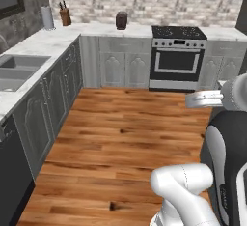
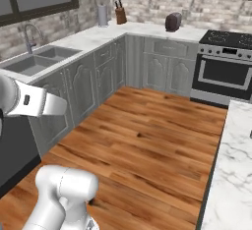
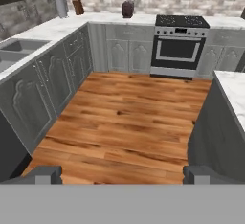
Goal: Pick the boxed drink, boxed drink, can from the counter and place them in the open cabinet.
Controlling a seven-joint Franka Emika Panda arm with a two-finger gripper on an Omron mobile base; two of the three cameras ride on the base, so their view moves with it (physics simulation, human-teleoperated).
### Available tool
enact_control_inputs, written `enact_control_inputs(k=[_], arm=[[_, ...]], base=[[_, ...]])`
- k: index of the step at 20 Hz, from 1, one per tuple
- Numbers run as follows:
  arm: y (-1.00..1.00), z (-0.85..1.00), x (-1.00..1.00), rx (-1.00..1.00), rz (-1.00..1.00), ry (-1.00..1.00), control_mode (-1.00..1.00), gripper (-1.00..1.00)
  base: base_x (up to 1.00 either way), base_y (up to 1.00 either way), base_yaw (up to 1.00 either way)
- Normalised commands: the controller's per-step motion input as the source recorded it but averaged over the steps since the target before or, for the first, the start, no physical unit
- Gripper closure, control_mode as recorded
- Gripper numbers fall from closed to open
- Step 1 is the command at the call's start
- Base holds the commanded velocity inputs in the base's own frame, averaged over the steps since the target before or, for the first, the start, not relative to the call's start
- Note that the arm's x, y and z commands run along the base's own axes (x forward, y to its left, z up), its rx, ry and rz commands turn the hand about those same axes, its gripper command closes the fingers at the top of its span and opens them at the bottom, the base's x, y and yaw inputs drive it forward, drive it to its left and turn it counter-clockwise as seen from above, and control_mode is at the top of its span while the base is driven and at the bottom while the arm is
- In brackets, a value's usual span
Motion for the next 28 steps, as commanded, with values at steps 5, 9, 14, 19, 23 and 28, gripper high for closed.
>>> enact_control_inputs(k=[5, 9, 14, 19, 23, 28], arm=[[0.00, 0.00, 0.00, 0.00, 0.00, 0.00, 1.00, -1.00], [0.00, 0.00, 0.00, 0.00, 0.00, 0.00, 1.00, -1.00], [0.00, 0.00, 0.00, 0.00, 0.00, 0.00, 1.00, -1.00], [0.00, 0.00, 0.00, 0.00, 0.00, 0.00, 1.00, -1.00], [0.00, 0.00, 0.00, 0.00, 0.00, 0.00, 1.00, -1.00], [0.00, 0.00, 0.00, 0.00, 0.00, 0.00, 1.00, -1.00]], base=[[0.47, 0.00, -0.11], [0.51, 0.00, -0.11], [0.46, 0.00, -0.15], [0.23, 0.00, -0.24], [0.03, 0.00, -0.26], [0.00, 0.00, -0.28]])
